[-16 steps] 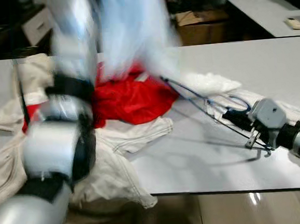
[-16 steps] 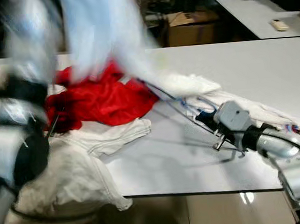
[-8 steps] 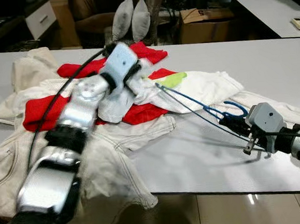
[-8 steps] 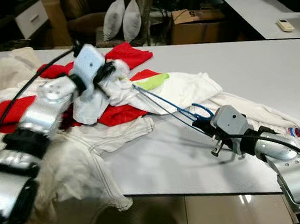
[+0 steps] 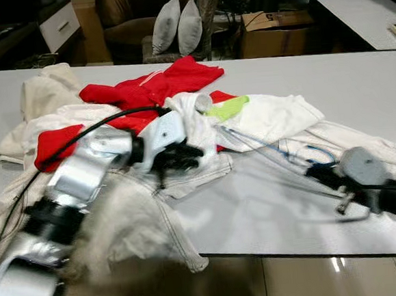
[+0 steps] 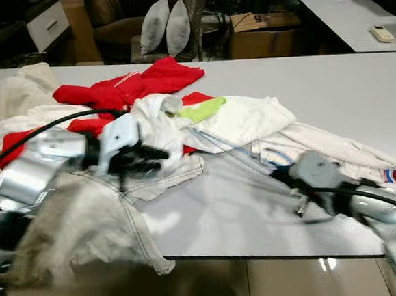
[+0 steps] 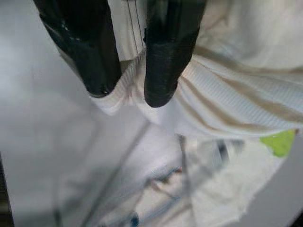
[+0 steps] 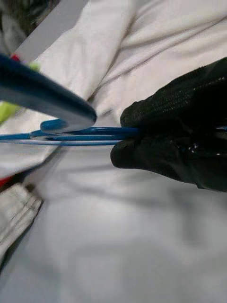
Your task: Hang hanger
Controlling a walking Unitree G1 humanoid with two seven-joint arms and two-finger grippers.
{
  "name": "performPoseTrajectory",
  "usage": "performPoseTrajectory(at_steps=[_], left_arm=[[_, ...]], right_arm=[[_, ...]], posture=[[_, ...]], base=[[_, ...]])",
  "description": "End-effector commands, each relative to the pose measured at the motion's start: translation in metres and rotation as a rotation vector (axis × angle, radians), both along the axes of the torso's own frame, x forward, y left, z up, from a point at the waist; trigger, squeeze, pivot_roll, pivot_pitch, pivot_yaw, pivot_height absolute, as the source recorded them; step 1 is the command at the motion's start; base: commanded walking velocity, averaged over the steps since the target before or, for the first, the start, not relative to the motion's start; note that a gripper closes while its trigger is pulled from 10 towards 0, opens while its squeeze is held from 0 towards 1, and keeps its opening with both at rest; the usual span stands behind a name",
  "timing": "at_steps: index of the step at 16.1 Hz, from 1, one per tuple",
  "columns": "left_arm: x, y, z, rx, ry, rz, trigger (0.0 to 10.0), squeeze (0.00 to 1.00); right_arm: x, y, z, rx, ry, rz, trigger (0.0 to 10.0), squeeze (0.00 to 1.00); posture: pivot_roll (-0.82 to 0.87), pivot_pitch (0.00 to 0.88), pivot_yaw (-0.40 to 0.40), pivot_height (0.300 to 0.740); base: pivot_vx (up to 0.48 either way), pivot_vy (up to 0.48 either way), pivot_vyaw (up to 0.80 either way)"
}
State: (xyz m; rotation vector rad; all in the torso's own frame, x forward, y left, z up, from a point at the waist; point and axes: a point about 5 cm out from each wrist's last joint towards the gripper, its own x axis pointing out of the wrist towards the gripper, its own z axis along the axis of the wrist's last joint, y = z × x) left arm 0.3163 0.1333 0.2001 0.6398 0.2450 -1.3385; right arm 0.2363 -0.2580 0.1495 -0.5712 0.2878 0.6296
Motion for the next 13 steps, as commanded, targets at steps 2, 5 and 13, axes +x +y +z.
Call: performPoseTrajectory(at_steps=[2, 5, 13], left_arm=[[-0.010, 0.013, 0.008, 0.042, 0.023, -0.007, 10.0, 1.00], [-0.018, 0.029, 0.026, -0.116, 0.058, 0.011, 10.0, 1.00], [-0.002, 0.035, 0.055, -0.717, -0.059, 0.434, 10.0, 0.80]], right_arm=[[-0.008, -0.007, 0.014, 0.017, -0.028, -0.031, 10.0, 0.00], [-0.022, -0.023, 0.029, 0.003, -0.061, -0.099, 10.0, 0.00], [-0.028, -0.006, 0.055, 0.317, -0.236, -0.395, 10.0, 0.00]], posture=[[-0.23, 0.000, 0.096, 0.740], [-0.23, 0.000, 0.114, 0.740], [-0.23, 0.000, 0.113, 0.740]], base=[[0.000, 0.000, 0.00], [0.000, 0.000, 0.00], [0.000, 0.000, 0.00]])
